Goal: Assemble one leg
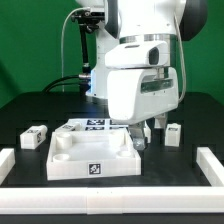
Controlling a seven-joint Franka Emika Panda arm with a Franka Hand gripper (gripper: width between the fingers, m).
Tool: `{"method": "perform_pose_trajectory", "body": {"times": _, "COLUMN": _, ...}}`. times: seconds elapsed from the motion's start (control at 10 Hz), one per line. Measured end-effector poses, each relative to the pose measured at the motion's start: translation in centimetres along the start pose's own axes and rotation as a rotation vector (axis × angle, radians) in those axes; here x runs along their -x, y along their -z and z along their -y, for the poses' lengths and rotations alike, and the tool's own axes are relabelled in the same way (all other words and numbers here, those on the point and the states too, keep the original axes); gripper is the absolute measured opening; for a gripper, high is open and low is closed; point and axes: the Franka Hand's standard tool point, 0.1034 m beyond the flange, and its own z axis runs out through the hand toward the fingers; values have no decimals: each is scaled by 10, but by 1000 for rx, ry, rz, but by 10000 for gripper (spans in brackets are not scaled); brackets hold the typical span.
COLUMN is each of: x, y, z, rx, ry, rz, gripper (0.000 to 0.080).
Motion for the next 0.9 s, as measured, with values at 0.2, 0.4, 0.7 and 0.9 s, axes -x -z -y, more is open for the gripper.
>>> {"method": "perform_pose_trajectory", "body": {"times": 0.2, "x": 0, "y": 0, "z": 0, "rx": 0, "ry": 0, "rz": 0, "gripper": 650}}
{"method": "perform_pose_trajectory", "body": {"times": 0.4, "x": 0, "y": 0, "z": 0, "rx": 0, "ry": 0, "rz": 0, "gripper": 650}}
{"method": "perform_pose_trajectory", "body": {"times": 0.7, "x": 0, "y": 0, "z": 0, "rx": 0, "ry": 0, "rz": 0, "gripper": 650}}
{"method": "perform_pose_trajectory", "body": {"times": 0.9, "x": 0, "y": 0, "z": 0, "rx": 0, "ry": 0, "rz": 0, "gripper": 650}}
